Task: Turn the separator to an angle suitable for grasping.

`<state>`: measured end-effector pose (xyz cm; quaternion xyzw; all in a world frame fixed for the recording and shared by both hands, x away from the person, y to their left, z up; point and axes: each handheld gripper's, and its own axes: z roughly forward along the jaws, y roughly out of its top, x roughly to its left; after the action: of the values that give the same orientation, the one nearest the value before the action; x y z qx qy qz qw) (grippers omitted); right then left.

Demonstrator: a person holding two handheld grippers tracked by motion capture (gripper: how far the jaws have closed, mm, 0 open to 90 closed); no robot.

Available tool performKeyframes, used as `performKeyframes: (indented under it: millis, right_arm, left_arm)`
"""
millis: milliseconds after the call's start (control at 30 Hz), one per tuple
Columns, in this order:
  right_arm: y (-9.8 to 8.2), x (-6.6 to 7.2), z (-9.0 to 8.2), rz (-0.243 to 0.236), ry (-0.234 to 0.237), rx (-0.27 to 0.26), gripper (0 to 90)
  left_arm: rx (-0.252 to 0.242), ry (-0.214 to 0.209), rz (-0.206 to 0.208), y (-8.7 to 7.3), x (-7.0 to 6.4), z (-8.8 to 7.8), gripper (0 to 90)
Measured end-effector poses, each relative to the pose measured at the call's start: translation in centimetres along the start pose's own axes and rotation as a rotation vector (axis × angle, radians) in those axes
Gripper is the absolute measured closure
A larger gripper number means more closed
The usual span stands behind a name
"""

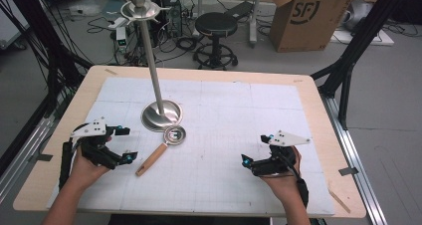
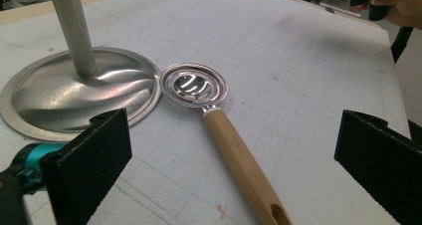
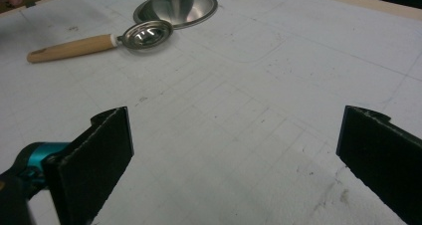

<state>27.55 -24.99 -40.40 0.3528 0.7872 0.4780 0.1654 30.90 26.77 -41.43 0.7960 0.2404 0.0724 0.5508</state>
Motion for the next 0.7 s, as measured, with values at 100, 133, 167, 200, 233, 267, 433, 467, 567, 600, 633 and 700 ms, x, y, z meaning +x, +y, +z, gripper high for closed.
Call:
performKeyframes:
  millis: [100, 133, 167, 200, 233, 267, 433, 467, 567, 600, 633, 700]
  right_arm:
    - [-0.1, 0.0, 0.1, 0.003, 0.001, 0.008, 0.0]
    - [-0.3, -0.1, 0.2, 0.001, -0.002, 0.014, 0.0]
    - [-0.3, -0.1, 0.1, 0.000, -0.003, 0.017, 0.0]
    - [-0.3, -0.1, 0.0, 0.002, -0.006, 0.011, 0.0]
    - [-0.3, -0.1, 0.0, 0.008, -0.008, 0.008, 0.0]
    - [-0.3, 0.0, -0.1, 0.008, -0.008, 0.004, 0.0]
    - [-0.1, 0.3, -0.1, -0.003, -0.012, 0.009, 0.0]
    - [-0.1, 0.4, 0.0, -0.005, -0.014, 0.010, 0.0]
    - [-0.1, 0.3, 0.1, -0.008, -0.016, 0.012, 0.0]
    - [-0.2, 0.3, 0.2, -0.003, -0.016, 0.020, 0.0]
    - [-0.2, 0.3, 0.2, -0.003, -0.016, 0.020, 0.0]
    - [-0.3, 0.2, 0.2, -0.001, -0.020, 0.024, 0.0]
  left_arm:
    - [0.006, 0.000, -0.004, 0.0, 0.0, 0.1, 1.9]
    - [0.021, 0.002, -0.006, -0.1, 0.1, 0.2, 1.9]
    - [0.021, 0.002, -0.006, -0.1, 0.1, 0.2, 1.9]
    - [0.030, 0.007, -0.011, -0.2, 0.2, 0.3, 1.9]
    - [0.032, 0.011, -0.013, -0.2, 0.1, 0.4, 2.0]
    - [0.038, 0.016, -0.010, -0.2, 0.1, 0.4, 2.0]
    - [0.048, 0.011, -0.003, -0.1, -0.3, 0.7, 2.0]
    - [0.047, 0.002, -0.006, -0.1, -0.3, 1.0, 1.9]
    - [0.056, 0.004, -0.005, -0.1, -0.4, 1.2, 2.0]
    - [0.071, 0.011, -0.012, -0.2, -0.4, 1.5, 2.0]
    - [0.071, 0.011, -0.012, -0.2, -0.4, 1.5, 2.0]
    - [0.081, 0.015, -0.017, -0.2, -0.4, 1.8, 2.0]
